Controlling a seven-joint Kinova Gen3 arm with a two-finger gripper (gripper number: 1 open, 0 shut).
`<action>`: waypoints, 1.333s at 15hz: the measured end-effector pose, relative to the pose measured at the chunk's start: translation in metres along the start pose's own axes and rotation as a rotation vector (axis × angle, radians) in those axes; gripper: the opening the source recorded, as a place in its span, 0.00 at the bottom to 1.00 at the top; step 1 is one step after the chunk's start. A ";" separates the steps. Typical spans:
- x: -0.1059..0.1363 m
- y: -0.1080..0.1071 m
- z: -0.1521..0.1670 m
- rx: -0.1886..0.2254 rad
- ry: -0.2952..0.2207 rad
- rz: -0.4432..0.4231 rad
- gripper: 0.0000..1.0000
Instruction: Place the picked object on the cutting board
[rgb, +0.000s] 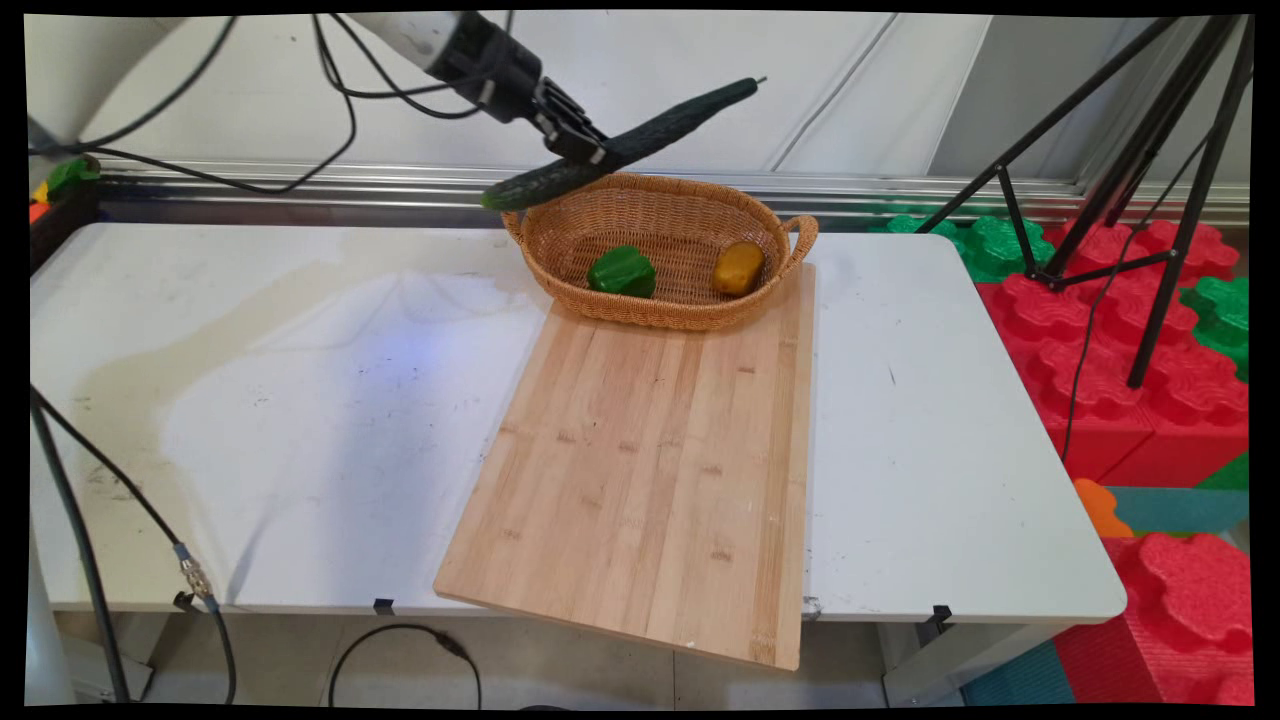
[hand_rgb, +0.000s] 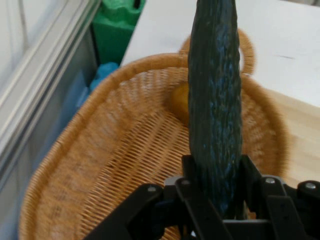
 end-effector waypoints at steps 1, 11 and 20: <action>-0.002 0.005 -0.008 -0.010 0.000 -0.006 0.00; -0.020 0.076 -0.063 -0.149 -0.039 -0.018 0.00; -0.034 0.131 -0.063 -0.225 -0.105 0.049 0.00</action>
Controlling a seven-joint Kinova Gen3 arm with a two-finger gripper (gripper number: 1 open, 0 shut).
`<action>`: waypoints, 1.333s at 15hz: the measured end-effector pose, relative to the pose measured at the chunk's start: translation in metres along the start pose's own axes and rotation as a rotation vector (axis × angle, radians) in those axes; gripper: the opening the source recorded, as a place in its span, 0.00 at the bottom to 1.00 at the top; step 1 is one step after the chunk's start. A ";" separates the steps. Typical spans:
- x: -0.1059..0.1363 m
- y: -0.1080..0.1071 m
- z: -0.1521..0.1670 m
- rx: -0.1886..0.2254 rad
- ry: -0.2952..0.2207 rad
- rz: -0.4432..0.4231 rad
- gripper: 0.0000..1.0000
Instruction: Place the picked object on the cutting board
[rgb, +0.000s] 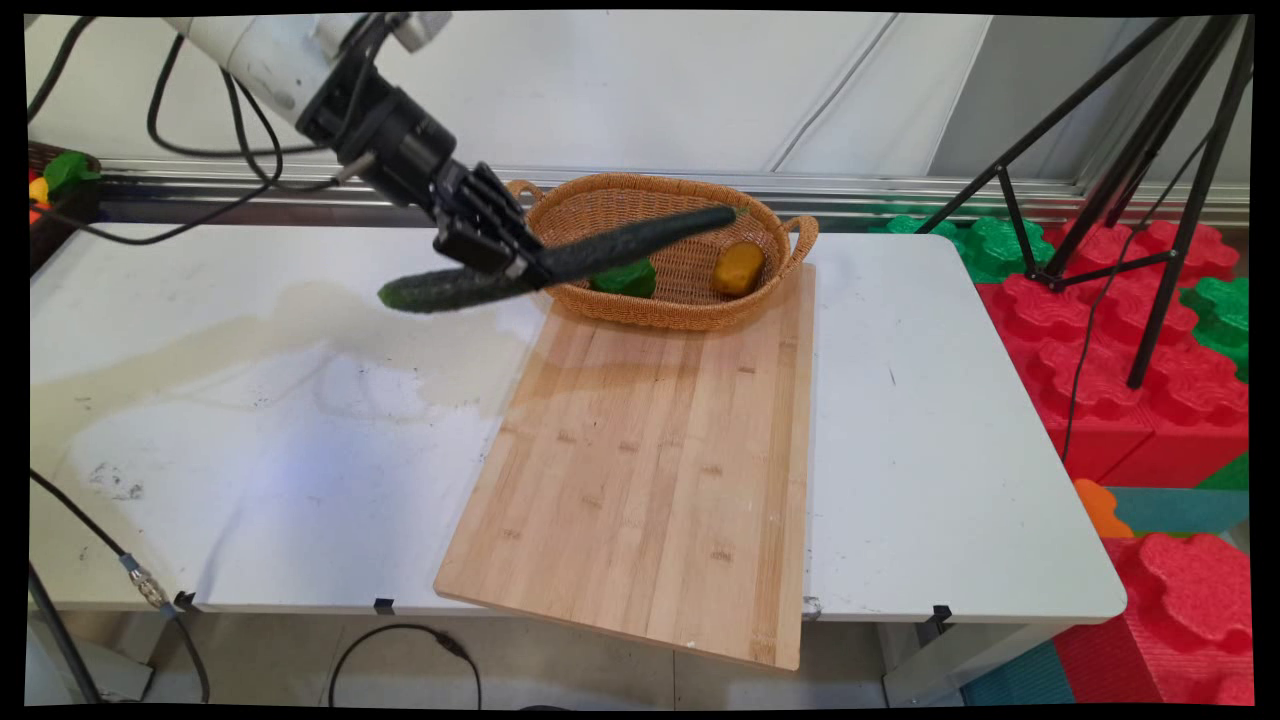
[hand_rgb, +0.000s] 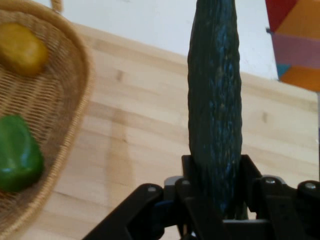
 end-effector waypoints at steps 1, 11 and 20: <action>-0.001 0.004 0.003 -0.003 -0.007 0.005 0.00; -0.014 0.043 0.087 -0.002 -0.129 0.044 0.00; -0.021 0.063 0.153 -0.001 -0.215 0.020 0.00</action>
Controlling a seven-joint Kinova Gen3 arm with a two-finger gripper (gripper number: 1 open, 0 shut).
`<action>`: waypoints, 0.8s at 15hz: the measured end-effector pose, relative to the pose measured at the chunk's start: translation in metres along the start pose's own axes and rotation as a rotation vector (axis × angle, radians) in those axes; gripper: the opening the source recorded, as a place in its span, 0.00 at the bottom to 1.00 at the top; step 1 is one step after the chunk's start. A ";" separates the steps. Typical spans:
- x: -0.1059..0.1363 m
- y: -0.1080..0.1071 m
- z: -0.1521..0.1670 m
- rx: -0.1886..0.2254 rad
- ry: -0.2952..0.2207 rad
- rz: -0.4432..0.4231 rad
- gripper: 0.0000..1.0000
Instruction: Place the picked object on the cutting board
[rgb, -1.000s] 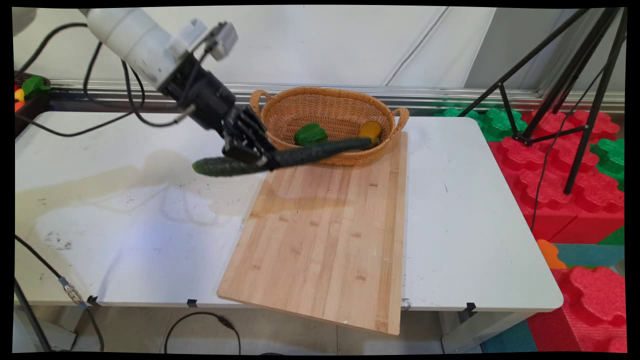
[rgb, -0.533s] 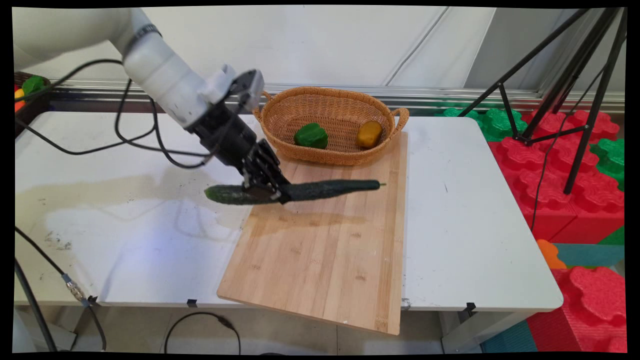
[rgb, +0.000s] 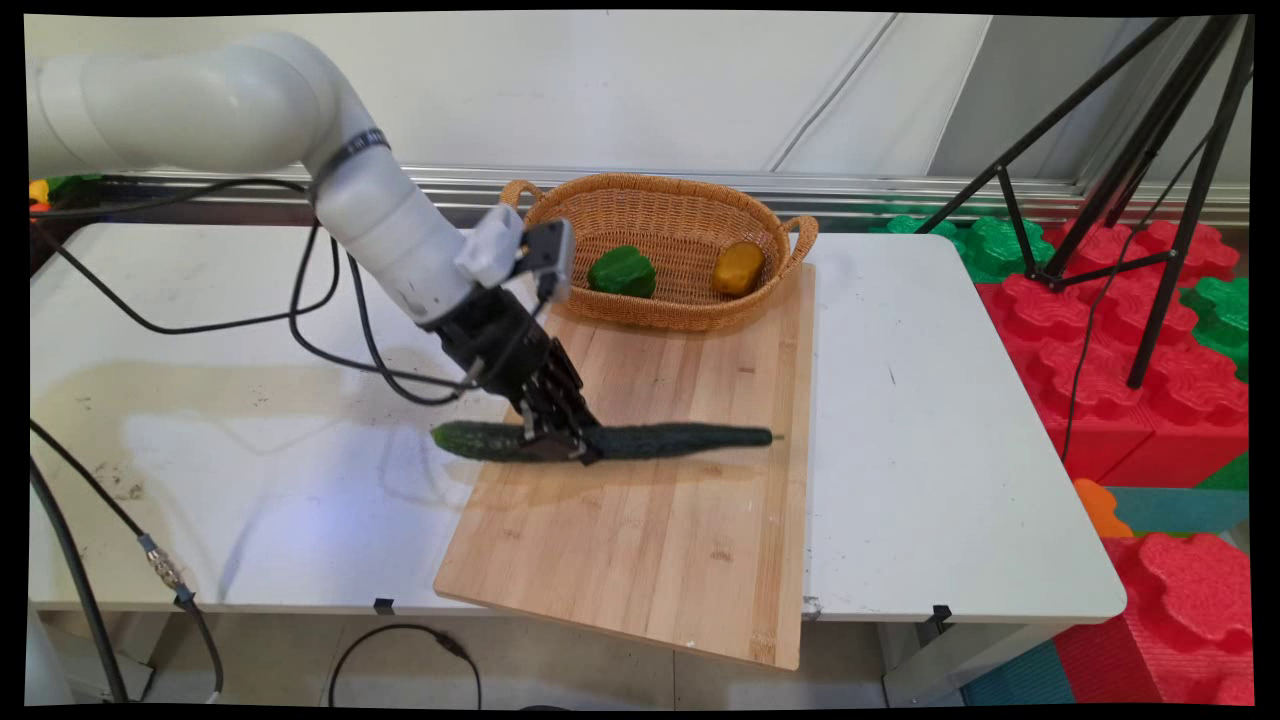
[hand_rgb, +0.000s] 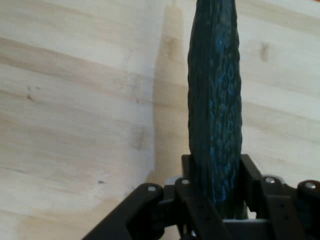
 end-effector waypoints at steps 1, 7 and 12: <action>0.000 0.002 0.004 -0.001 -0.006 -0.003 0.00; 0.001 0.010 0.032 0.001 -0.041 -0.014 0.00; 0.002 0.012 0.047 0.011 -0.053 -0.013 0.00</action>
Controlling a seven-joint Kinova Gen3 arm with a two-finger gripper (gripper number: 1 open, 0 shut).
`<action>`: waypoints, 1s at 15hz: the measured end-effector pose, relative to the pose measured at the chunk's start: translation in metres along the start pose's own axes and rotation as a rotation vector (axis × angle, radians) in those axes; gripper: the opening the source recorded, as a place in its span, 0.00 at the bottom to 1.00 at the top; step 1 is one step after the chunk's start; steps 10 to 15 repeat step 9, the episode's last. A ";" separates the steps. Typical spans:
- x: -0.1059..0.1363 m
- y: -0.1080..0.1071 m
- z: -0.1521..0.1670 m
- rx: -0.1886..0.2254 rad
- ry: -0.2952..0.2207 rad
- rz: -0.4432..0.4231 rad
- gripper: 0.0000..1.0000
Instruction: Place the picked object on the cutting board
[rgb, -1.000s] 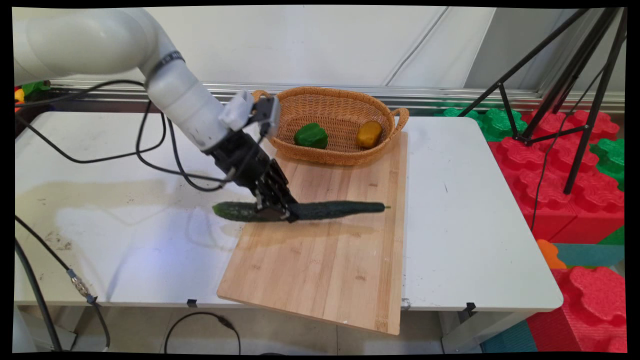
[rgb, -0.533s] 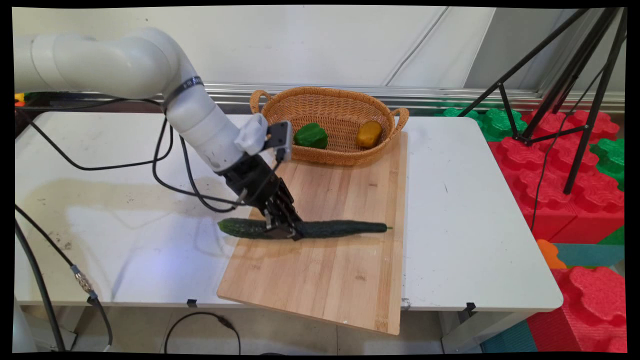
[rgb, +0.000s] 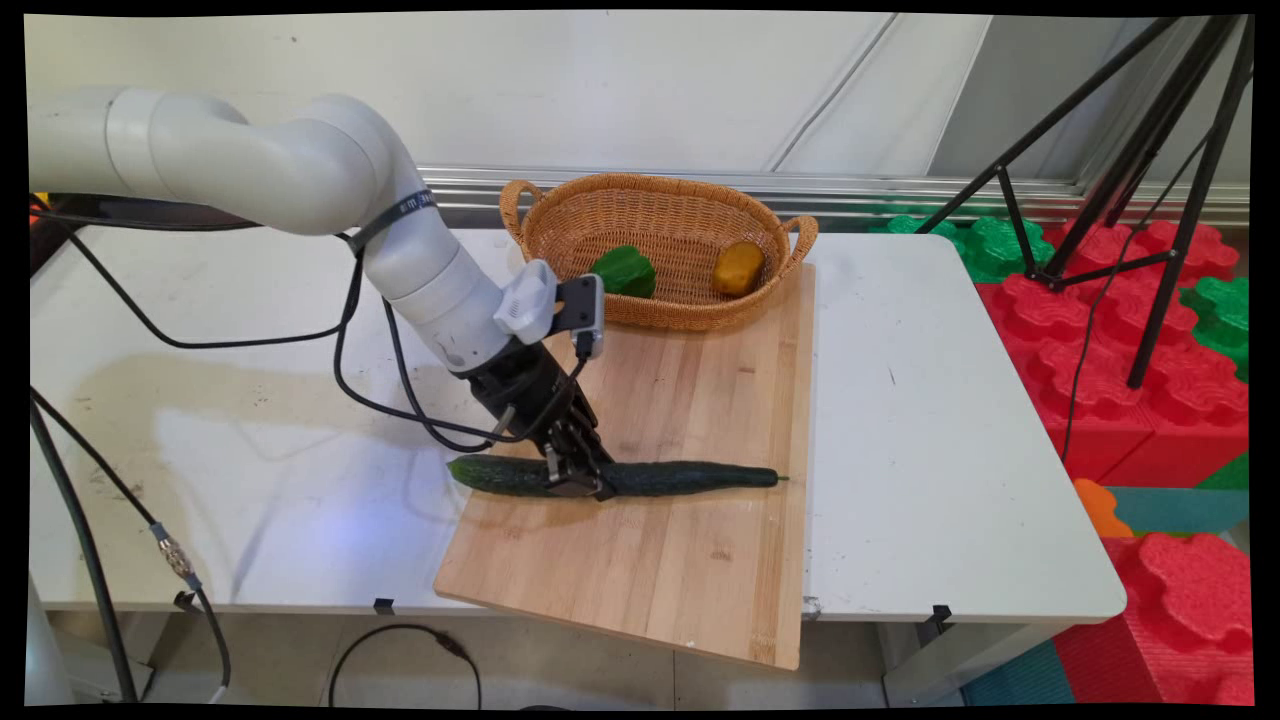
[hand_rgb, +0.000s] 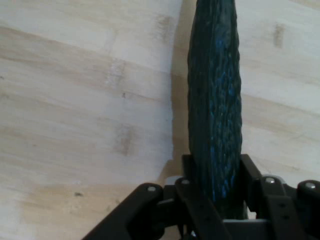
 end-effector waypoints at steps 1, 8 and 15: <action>0.001 0.000 0.002 0.002 -0.001 0.002 0.00; 0.007 0.002 0.012 0.015 0.007 0.003 1.00; 0.007 0.003 0.012 0.016 0.009 0.003 1.00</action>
